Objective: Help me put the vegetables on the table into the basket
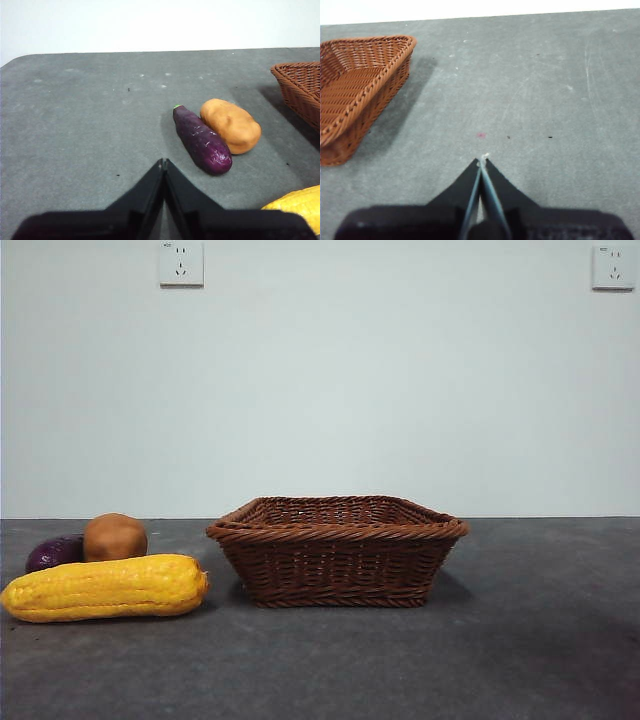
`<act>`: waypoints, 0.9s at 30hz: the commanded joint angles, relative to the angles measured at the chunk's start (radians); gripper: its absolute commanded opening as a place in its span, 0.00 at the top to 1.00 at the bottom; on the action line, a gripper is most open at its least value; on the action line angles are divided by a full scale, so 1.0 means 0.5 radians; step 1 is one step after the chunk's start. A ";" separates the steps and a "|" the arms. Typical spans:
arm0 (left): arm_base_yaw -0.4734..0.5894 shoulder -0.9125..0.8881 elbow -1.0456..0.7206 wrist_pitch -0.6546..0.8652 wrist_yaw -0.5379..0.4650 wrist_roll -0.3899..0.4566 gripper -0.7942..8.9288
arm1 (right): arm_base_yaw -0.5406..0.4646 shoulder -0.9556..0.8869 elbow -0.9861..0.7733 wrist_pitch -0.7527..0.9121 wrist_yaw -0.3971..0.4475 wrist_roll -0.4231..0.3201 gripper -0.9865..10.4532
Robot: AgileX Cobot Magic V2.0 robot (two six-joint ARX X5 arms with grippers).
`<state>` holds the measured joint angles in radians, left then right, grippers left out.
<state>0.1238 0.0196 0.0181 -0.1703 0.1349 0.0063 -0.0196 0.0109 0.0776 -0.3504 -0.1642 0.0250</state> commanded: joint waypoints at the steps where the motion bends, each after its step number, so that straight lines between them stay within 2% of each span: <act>1: 0.004 0.004 -0.017 0.014 0.007 -0.080 0.92 | -0.001 -0.004 -0.018 0.019 -0.006 0.202 0.91; 4: 0.004 0.004 -0.003 0.005 0.014 -0.185 0.92 | -0.001 -0.004 -0.016 0.114 -0.050 0.366 0.92; 7: 0.004 0.011 0.081 -0.003 0.120 -0.229 0.92 | 0.000 -0.002 0.046 0.253 -0.112 0.640 0.92; 10: 0.004 0.077 0.261 -0.042 0.165 -0.321 0.92 | 0.000 0.064 0.229 0.215 -0.116 0.678 0.92; 12: 0.004 0.170 0.438 -0.186 0.166 -0.327 0.93 | -0.001 0.171 0.407 0.188 -0.168 0.675 0.92; 15: 0.004 0.309 0.658 -0.346 0.269 -0.326 0.93 | -0.001 0.349 0.658 0.076 -0.234 0.618 0.92; 21: 0.004 0.598 1.046 -0.526 0.462 -0.284 0.93 | -0.001 0.745 1.147 -0.362 -0.300 0.333 0.92; 27: 0.004 0.899 1.448 -0.915 0.645 -0.035 0.92 | 0.000 1.103 1.553 -0.774 -0.326 0.115 0.92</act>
<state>0.1238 0.4564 0.7204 -0.6083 0.4454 -0.0761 -0.0196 0.5491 0.8379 -0.7258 -0.3225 0.1326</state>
